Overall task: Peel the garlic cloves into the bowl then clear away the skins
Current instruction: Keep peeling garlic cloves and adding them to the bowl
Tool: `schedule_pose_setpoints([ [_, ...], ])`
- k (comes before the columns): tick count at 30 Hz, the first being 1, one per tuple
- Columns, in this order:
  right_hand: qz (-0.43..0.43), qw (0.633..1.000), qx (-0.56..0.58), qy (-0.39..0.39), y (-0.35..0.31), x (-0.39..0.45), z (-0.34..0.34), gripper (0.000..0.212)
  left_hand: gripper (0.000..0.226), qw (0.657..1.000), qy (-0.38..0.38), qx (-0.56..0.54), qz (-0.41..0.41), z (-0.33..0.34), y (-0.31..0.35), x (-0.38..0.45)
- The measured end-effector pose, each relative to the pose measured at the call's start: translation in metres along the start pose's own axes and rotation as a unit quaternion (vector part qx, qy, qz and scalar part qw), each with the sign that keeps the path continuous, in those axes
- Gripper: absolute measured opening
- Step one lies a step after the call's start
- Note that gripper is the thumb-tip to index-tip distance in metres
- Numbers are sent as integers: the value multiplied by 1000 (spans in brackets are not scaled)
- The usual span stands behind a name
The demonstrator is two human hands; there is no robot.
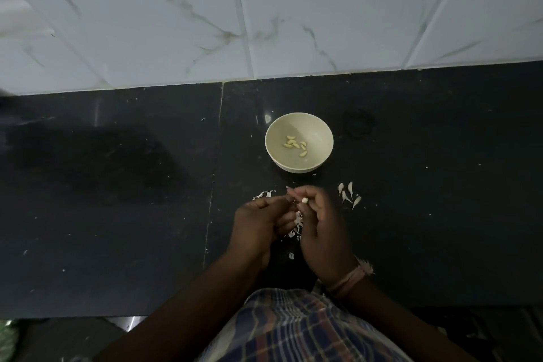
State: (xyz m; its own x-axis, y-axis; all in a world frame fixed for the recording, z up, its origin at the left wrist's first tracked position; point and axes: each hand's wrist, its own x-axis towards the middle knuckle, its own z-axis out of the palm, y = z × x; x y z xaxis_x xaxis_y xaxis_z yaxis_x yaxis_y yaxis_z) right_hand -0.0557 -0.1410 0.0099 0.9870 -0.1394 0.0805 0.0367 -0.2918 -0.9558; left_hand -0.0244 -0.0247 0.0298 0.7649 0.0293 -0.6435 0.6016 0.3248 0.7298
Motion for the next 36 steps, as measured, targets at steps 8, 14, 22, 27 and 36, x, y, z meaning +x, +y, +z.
schedule_pose_setpoints([
  [8,-47,994,-95,-40,-5,-1,-2,32,24,998,-49,15,-25,3,0,-9],
  [14,4,995,-94,-26,2,2,-1,40,23,993,-105,7,-53,6,1,-9],
  [22,87,995,-41,6,1,12,-6,13,23,999,-12,30,-21,-7,-6,-1],
  [27,105,993,36,31,-14,16,-8,9,17,998,43,43,24,-8,-6,-1],
  [36,103,994,29,29,-13,18,-11,24,33,994,-38,73,69,-2,-3,0],
])
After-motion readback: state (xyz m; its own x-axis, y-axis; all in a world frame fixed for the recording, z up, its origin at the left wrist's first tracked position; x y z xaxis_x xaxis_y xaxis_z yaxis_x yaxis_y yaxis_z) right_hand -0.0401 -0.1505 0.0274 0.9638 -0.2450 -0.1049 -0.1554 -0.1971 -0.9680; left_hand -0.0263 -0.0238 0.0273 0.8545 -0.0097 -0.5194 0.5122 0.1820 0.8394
